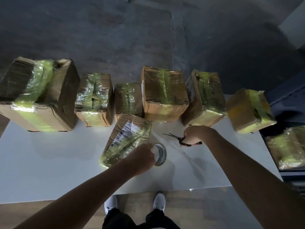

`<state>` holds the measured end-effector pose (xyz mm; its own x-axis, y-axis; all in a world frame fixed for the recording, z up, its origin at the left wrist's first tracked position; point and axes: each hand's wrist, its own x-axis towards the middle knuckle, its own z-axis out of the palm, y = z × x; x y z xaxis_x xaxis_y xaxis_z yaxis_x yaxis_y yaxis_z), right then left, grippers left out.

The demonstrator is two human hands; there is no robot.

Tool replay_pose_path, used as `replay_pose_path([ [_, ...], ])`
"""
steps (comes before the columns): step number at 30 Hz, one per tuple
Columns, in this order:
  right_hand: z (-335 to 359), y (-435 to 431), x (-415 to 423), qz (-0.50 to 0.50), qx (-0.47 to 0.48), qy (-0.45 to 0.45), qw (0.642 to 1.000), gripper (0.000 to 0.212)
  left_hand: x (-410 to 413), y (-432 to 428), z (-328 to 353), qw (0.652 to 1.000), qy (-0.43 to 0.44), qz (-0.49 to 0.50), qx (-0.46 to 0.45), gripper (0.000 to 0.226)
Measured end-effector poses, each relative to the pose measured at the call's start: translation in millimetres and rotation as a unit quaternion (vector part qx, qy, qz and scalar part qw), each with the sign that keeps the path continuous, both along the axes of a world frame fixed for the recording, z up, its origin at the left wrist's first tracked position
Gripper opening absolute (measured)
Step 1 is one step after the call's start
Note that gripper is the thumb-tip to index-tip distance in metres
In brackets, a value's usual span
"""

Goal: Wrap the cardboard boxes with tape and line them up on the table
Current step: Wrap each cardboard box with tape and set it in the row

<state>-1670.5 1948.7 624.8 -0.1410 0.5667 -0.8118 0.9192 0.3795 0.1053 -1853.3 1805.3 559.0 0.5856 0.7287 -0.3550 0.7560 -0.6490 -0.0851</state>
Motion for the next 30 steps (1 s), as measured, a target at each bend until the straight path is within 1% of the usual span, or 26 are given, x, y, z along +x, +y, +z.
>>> replay_pose_path([
  [3,-30,-18,17,-0.002,0.082,-0.005,0.997,0.023,5,-1,11,0.999,0.032,-0.034,-0.008,0.013],
  [4,-41,-25,23,-0.009,0.104,0.004,0.994,0.02,6,0,15,0.999,0.025,-0.045,0.001,0.007],
  [5,-51,-31,28,-0.019,0.127,0.016,0.992,0.021,6,3,16,0.999,0.008,-0.043,0.019,0.009],
  [7,-68,-38,39,-0.02,0.173,0.038,0.984,0.032,13,8,16,0.998,-0.029,-0.031,0.046,0.017],
  [8,-74,-41,43,-0.016,0.193,0.044,0.98,0.035,17,10,13,0.998,-0.044,-0.024,0.04,0.013],
  [9,-79,-43,45,-0.017,0.208,0.045,0.977,0.036,21,11,13,0.998,-0.058,-0.014,0.016,0.007],
  [10,-84,-44,47,-0.021,0.216,0.044,0.975,0.035,26,14,8,0.998,-0.05,0.016,-0.016,0.015],
  [12,-94,-45,53,-0.017,0.227,0.035,0.973,0.032,37,18,-10,0.997,-0.049,0.05,-0.021,0.035],
  [13,-99,-46,56,-0.007,0.234,0.029,0.972,0.031,41,20,-15,0.997,-0.046,0.057,-0.025,0.038],
  [16,-106,-48,60,0.023,0.264,0.028,0.964,0.028,50,22,-23,0.996,-0.028,0.072,-0.037,0.035],
  [20,-103,-43,57,0.02,0.264,0.047,0.963,0.025,54,21,-27,0.995,-0.045,0.08,-0.043,0.031],
  [23,-98,-42,51,0.002,0.267,0.091,0.959,0.024,55,19,-29,0.992,-0.066,0.092,-0.051,0.032],
  [25,-94,-42,42,-0.017,0.263,0.139,0.955,0.026,54,21,-22,0.992,-0.083,0.091,-0.028,0.027],
  [27,-86,-42,25,-0.045,0.248,0.198,0.947,0.027,49,22,-9,0.984,-0.14,0.105,0.021,0.018],
  [29,-79,-45,5,-0.08,0.234,0.274,0.929,0.027,38,22,5,0.964,-0.222,0.121,0.088,0.004],
  [30,-76,-47,-5,-0.103,0.223,0.318,0.916,0.028,30,22,10,0.95,-0.258,0.136,0.114,0.004],
])
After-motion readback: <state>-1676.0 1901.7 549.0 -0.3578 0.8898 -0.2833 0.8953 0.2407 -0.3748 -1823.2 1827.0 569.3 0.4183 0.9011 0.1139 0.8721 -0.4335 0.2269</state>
